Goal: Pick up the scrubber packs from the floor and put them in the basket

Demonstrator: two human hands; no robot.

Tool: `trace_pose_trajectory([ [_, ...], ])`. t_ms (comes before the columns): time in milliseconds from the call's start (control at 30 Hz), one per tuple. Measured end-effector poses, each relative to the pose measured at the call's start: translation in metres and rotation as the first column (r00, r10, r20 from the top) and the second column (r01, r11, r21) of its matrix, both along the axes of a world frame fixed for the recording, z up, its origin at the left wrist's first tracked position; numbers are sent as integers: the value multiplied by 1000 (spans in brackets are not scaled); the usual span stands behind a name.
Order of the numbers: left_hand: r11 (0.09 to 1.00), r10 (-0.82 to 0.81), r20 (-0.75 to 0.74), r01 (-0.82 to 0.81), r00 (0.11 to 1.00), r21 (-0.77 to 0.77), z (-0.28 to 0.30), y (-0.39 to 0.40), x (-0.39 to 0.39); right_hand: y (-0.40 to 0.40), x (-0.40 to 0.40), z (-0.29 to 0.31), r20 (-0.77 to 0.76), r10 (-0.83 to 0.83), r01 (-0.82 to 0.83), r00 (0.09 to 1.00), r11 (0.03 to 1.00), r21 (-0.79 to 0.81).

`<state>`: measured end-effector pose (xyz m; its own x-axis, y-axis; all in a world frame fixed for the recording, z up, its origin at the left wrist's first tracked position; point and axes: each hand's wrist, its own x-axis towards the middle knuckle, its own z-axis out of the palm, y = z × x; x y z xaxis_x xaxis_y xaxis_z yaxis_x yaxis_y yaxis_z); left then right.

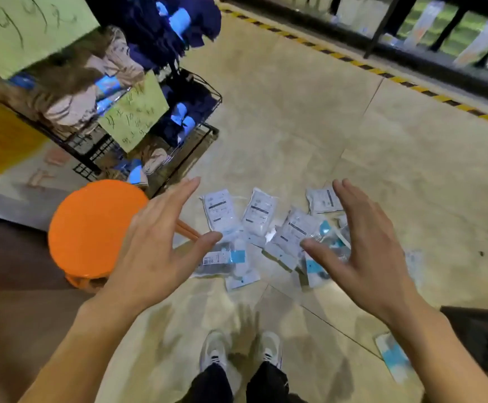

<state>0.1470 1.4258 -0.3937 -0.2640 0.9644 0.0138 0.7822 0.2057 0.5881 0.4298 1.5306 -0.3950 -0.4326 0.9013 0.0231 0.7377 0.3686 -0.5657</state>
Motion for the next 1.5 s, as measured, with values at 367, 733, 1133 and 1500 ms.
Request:
trace_pose_trajectory([
  [367,994,-40,16,38,999,102,-372,5,-44,11,-43,-366,-23,90,-89,996,994,62],
  [733,989,-121,29,123,992,-80,-549,29,-87,31,-63,-506,24,100,-102,995,989,106],
  [1133,738,-370,7,299,929,-606,-632,101,-118,37,-72,-519,-15,114,-112,993,989,95],
  [1500,729,-311,62,279,949,-625,-652,67,-119,47,-68,-543,28,213,-214,977,975,64],
])
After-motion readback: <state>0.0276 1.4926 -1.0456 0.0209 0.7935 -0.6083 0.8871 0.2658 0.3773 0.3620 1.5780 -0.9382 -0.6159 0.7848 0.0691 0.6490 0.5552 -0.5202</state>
